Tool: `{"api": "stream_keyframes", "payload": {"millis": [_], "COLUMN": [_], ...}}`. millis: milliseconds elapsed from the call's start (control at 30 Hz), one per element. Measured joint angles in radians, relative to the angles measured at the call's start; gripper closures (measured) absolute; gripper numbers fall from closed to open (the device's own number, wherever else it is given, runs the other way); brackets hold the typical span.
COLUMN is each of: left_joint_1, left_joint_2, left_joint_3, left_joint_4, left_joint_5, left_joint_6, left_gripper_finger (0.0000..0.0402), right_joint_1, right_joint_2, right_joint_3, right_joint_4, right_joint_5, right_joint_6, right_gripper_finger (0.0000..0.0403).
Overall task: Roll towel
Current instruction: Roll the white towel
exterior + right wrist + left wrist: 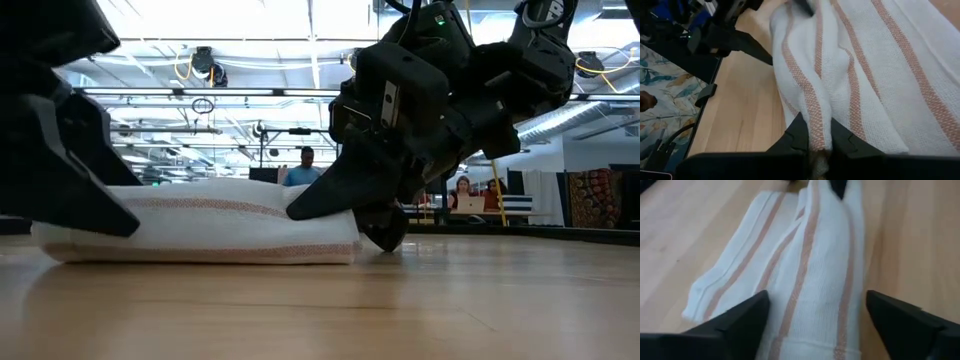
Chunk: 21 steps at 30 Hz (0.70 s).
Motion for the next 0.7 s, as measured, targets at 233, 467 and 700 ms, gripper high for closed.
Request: {"api": "stream_keyframes", "payload": {"millis": [233, 467, 700], "left_joint_1": [0.024, 0.052, 0.069], "left_joint_2": [0.000, 0.030, 0.042], "left_joint_3": [0.016, 0.017, 0.019], "left_joint_4": [0.035, 0.028, -0.014], "left_joint_5": [-0.005, 0.086, 0.097], "left_joint_6": [0.163, 0.159, 0.062], "left_gripper_finger": [0.0014, 0.0018, 0.0018], "right_joint_1": [-0.009, -0.010, -0.011], "right_joint_2": [0.000, 0.000, 0.000], "right_joint_3": [-0.001, -0.001, -0.001], "right_joint_4": [0.000, -0.001, -0.003], "right_joint_5": [-0.003, -0.003, -0.021], "right_joint_6": [-0.003, -0.002, -0.007], "right_gripper_finger": [0.0385, 0.0385, 0.0385]}}
